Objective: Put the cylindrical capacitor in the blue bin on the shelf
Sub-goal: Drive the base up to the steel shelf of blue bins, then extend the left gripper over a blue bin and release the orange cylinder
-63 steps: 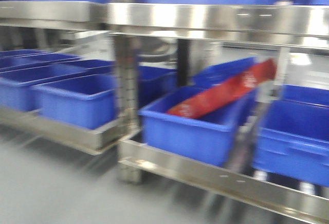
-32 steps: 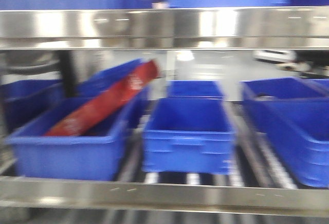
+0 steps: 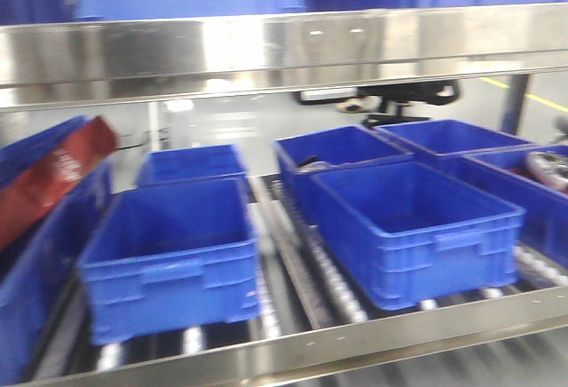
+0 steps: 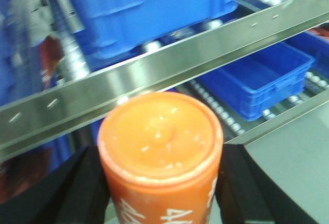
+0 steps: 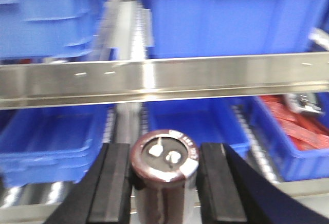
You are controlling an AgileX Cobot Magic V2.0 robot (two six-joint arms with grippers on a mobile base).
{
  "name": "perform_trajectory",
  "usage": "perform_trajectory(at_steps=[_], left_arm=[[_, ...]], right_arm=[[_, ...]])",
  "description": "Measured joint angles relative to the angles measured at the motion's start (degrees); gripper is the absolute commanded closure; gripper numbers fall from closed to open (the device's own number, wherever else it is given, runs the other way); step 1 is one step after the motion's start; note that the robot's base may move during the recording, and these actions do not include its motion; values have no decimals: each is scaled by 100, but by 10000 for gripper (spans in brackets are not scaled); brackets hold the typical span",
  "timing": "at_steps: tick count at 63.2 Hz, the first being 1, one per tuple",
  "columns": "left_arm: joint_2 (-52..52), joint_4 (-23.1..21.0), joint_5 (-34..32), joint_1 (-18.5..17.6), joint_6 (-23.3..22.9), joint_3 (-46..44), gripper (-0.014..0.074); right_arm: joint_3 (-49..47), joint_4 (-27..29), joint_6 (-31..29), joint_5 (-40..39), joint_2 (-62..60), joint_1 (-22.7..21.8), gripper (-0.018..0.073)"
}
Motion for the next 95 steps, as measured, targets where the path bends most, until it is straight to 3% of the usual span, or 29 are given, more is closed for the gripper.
perform_trajectory(at_steps=[95], left_arm=[[0, 0, -129, 0, 0, 0, 708]], right_arm=[[0, 0, 0, 0, 0, 0, 713]])
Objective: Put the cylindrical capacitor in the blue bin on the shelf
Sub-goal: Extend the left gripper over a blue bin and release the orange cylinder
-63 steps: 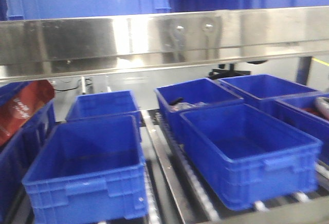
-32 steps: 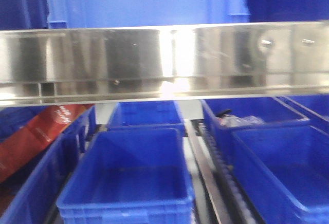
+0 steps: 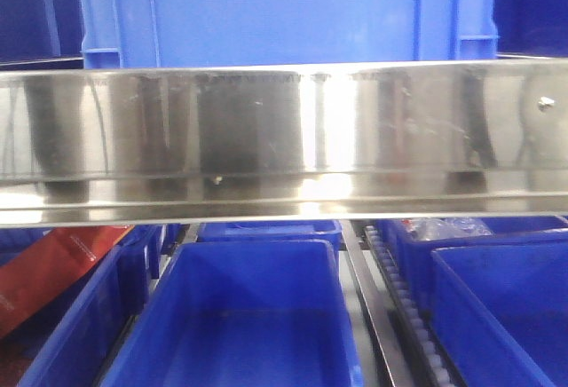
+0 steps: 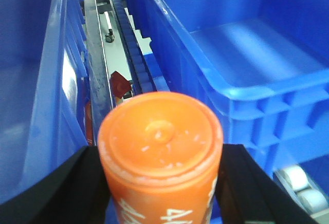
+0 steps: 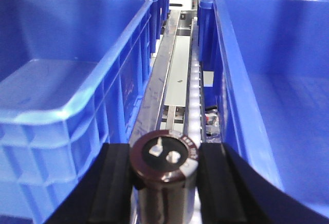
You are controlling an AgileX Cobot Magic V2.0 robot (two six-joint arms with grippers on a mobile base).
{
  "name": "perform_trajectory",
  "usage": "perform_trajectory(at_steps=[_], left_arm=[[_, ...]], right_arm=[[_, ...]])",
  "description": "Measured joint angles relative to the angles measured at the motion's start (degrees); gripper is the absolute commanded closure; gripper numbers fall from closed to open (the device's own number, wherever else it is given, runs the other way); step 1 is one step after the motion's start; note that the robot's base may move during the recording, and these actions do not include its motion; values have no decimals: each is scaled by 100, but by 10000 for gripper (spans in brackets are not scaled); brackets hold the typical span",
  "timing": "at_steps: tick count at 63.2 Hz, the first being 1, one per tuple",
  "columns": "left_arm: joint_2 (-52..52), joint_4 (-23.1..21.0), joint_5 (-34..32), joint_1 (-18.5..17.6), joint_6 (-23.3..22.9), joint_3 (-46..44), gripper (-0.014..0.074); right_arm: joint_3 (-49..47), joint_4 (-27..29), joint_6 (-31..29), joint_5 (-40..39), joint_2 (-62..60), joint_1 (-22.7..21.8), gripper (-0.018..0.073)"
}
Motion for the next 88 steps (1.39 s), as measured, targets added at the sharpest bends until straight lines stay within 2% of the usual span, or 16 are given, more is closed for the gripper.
perform_trajectory(at_steps=[56, 88], left_arm=[[0, 0, 0, 0, 0, 0, 708], [0, 0, -259, 0, 0, 0, 708]], right_arm=[[0, 0, 0, 0, 0, 0, 713], [0, 0, 0, 0, 0, 0, 713]])
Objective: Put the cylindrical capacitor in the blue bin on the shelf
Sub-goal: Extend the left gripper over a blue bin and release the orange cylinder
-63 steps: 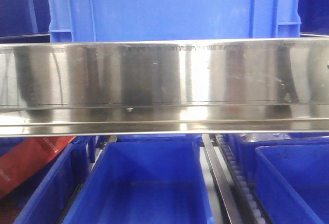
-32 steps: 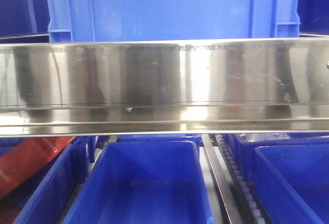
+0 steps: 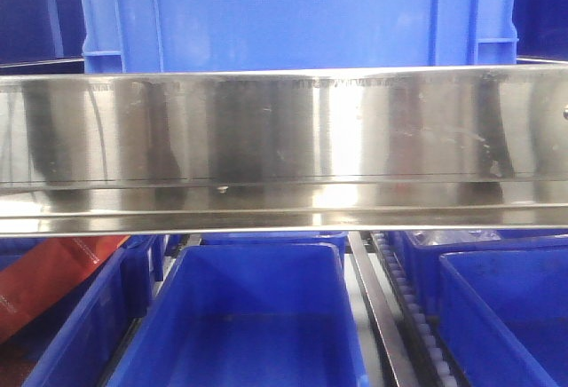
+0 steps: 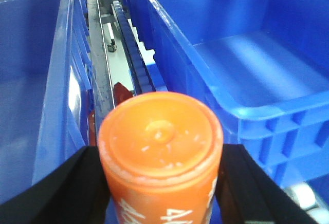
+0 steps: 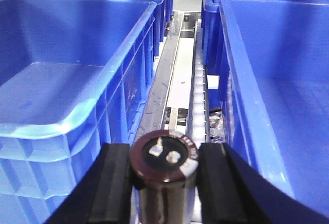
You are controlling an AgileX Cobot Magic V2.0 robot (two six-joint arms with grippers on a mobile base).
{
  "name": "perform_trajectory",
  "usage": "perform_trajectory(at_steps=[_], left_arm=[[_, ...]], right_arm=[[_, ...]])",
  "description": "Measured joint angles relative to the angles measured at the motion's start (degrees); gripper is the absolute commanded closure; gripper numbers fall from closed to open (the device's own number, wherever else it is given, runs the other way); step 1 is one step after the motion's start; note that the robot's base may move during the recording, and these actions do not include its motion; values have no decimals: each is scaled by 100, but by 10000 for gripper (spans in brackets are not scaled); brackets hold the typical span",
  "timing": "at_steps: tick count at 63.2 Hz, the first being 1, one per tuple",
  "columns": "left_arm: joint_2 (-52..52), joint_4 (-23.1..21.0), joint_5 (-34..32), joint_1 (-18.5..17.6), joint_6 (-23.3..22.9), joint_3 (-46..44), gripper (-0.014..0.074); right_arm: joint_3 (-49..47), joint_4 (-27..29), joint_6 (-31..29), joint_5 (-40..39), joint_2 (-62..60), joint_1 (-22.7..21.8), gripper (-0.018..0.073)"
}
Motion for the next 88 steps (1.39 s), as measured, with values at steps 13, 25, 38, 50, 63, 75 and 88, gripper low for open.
perform_trajectory(at_steps=[13, 25, 38, 50, 63, 75, 88], left_arm=[[489, -649, -203, -124, 757, -648, 708], [1752, -1368, -203, -537, 1178, -1952, 708], [3198, -1435, -203, -858, 1300, -3129, 708], [4316, -1463, -191, -859, 1336, -3636, 699], [4904, -1489, -93, -859, 1346, -3704, 322], [4953, -1502, -96, -859, 1346, -3713, -25], [4905, -1512, 26, -859, 1346, -3903, -1]], right_arm=[[0, 21, 0, -118, 0, 0, 713], [0, 64, 0, -258, 0, 0, 713], [0, 75, 0, -272, 0, 0, 713], [0, 86, 0, -281, 0, 0, 713], [0, 86, 0, -281, 0, 0, 713], [0, 86, 0, -285, 0, 0, 713], [-13, 86, 0, -294, 0, 0, 713]])
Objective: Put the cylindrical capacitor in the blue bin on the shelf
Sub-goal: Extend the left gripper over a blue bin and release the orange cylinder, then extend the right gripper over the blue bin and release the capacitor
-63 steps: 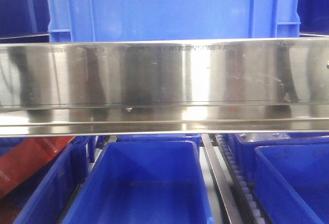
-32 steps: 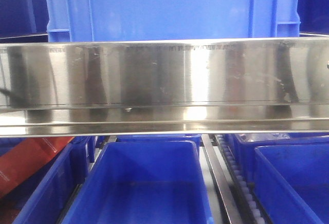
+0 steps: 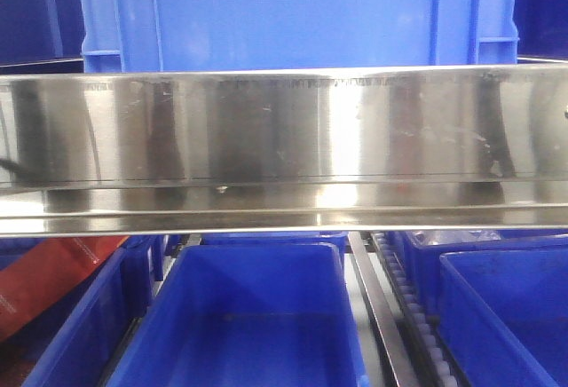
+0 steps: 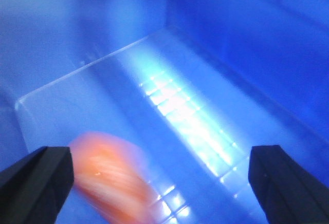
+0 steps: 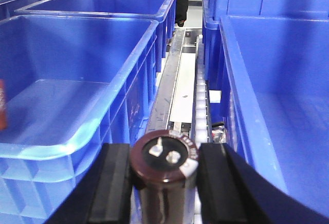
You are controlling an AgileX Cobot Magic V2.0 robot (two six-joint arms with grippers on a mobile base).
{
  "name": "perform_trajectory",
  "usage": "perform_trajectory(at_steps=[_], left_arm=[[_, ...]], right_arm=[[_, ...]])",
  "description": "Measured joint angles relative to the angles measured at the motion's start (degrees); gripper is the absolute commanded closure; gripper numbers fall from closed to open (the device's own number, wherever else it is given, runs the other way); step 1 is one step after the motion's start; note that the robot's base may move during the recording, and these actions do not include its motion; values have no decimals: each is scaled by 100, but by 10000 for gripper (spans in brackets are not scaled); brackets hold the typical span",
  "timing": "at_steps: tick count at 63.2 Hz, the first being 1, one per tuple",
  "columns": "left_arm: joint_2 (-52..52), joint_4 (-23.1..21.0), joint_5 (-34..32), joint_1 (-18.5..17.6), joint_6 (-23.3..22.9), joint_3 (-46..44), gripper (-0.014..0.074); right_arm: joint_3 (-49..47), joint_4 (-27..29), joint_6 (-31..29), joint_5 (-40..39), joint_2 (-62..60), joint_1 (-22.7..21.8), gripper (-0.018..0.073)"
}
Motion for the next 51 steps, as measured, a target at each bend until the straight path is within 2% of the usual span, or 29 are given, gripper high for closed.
perform_trajectory(at_steps=[6, 10, 17, 21, 26, 39, 51], left_arm=[[-178, 0, 326, 0, 0, -229, 41], [-363, 22, 517, 0, 0, -341, 132], [-758, 63, 802, 0, 0, -423, 378], [-990, 88, 968, 11, 4, -436, 554], [-1272, 88, 1172, 57, 4, -422, 702], [-2041, 110, 1358, 217, -97, 188, 708], [-3085, 110, 798, 303, -261, 1808, 708]], right_arm=[[-103, 0, 0, 73, 0, 0, 713], [-230, 0, 0, 169, 0, 0, 713], [-488, 0, 0, 315, 0, 0, 713], [-588, 7, 0, 365, 0, 0, 713], [-650, 22, 0, 392, 0, 78, 713], [-655, 37, 0, 534, 0, 354, 713], [-685, 62, 0, 481, 12, 414, 713]])
